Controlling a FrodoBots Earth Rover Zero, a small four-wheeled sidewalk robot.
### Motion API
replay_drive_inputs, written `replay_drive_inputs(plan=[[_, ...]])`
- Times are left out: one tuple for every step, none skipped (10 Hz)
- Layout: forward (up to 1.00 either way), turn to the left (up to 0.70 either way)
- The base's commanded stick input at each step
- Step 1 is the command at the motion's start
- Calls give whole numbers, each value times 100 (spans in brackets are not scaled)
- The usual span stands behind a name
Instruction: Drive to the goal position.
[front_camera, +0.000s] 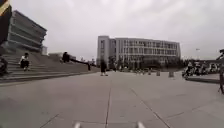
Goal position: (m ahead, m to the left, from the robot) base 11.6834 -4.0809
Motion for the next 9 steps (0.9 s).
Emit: replay_drive_inputs(plan=[[85, 0], [85, 0], [85, 0], [85, 0], [85, 0], [85, 0], [85, 0], [85, 0], [85, 0]])
